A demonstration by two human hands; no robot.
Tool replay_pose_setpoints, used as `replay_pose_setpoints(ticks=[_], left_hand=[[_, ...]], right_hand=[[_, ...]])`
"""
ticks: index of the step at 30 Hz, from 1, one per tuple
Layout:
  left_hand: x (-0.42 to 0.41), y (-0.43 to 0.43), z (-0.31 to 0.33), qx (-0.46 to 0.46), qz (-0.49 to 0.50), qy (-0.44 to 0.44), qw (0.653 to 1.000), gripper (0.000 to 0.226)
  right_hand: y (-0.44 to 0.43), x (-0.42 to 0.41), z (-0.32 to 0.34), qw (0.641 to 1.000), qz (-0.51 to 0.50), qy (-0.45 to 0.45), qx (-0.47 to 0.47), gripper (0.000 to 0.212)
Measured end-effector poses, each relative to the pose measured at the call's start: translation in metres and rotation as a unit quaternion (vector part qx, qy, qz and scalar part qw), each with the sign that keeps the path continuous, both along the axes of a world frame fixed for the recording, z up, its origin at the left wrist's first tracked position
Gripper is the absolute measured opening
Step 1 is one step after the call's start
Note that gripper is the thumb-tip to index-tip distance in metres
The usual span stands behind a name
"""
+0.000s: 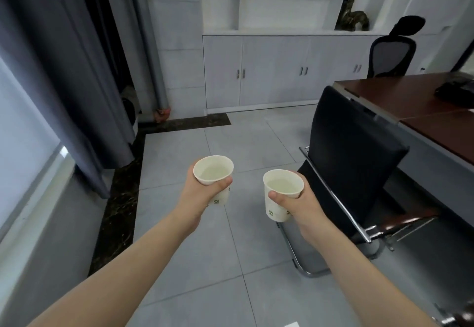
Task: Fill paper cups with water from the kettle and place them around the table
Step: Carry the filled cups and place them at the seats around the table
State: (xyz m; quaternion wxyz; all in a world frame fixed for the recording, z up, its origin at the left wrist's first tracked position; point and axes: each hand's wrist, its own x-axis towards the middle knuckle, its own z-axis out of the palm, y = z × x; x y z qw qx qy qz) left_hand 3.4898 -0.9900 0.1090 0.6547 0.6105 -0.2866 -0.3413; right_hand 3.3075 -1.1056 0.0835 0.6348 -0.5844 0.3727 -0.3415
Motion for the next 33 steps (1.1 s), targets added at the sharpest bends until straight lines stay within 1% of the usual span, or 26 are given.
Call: replay_pose_setpoints(ticks=[2, 4, 5, 7, 9, 11, 12, 13, 15, 18, 20, 21, 23, 24, 28, 30, 33], left_hand=[[0.022, -0.031, 0.002, -0.006, 0.008, 0.009, 1.0, 0.055], [0.047, -0.063, 0.004, -0.014, 0.013, 0.03, 0.999, 0.058], [0.061, -0.08, 0.004, -0.017, 0.011, 0.038, 0.999, 0.058], [0.09, -0.112, 0.0, -0.01, 0.01, 0.047, 0.999, 0.058], [0.121, -0.146, -0.006, -0.006, 0.009, 0.05, 0.999, 0.058], [0.156, -0.185, -0.011, -0.014, 0.004, 0.055, 0.998, 0.054], [0.16, -0.186, -0.011, -0.009, 0.004, 0.051, 0.999, 0.051], [0.195, -0.222, -0.016, -0.013, -0.01, 0.057, 0.998, 0.05], [0.222, -0.246, -0.014, 0.0, -0.016, 0.056, 0.998, 0.056], [0.278, -0.306, -0.007, 0.004, -0.044, 0.046, 0.998, 0.061], [0.304, -0.34, 0.0, -0.006, -0.055, 0.034, 0.998, 0.059], [0.315, -0.357, 0.004, -0.01, -0.061, 0.034, 0.998, 0.059], [0.335, -0.391, 0.006, -0.005, -0.072, 0.034, 0.997, 0.058], [0.344, -0.408, 0.006, -0.003, -0.081, 0.035, 0.996, 0.058], [0.367, -0.481, -0.004, -0.002, -0.112, 0.041, 0.993, 0.063], [0.372, -0.52, -0.011, -0.008, -0.129, 0.04, 0.991, 0.057], [0.38, -0.581, -0.013, -0.002, -0.148, 0.038, 0.988, 0.062]], right_hand=[[-0.03, 0.021, 0.006, 1.0, -0.004, 0.003, 0.001, 0.08], [-0.06, 0.045, 0.008, 1.0, -0.011, -0.006, 0.011, 0.076], [-0.075, 0.058, 0.008, 1.0, -0.013, -0.009, 0.011, 0.077], [-0.104, 0.083, 0.005, 1.0, -0.027, -0.006, 0.014, 0.089], [-0.134, 0.108, 0.0, 0.999, -0.039, -0.008, 0.021, 0.096], [-0.167, 0.136, -0.003, 0.998, -0.051, -0.005, 0.02, 0.097], [-0.167, 0.137, -0.001, 0.998, -0.052, -0.005, 0.022, 0.097], [-0.199, 0.165, -0.004, 0.997, -0.067, -0.015, 0.025, 0.097], [-0.22, 0.185, 0.001, 0.996, -0.079, -0.019, 0.026, 0.093], [-0.272, 0.225, 0.008, 0.993, -0.112, -0.037, 0.028, 0.07], [-0.297, 0.246, 0.014, 0.989, -0.133, -0.053, 0.025, 0.061], [-0.311, 0.256, 0.017, 0.988, -0.14, -0.055, 0.023, 0.063], [-0.336, 0.274, 0.021, 0.987, -0.151, -0.053, 0.017, 0.075], [-0.349, 0.283, 0.02, 0.986, -0.155, -0.05, 0.015, 0.077], [-0.404, 0.312, 0.013, 0.984, -0.173, -0.048, 0.016, 0.065], [-0.437, 0.324, 0.006, 0.983, -0.176, -0.043, 0.016, 0.058], [-0.491, 0.335, -0.001, 0.983, -0.18, -0.04, 0.021, 0.056]])
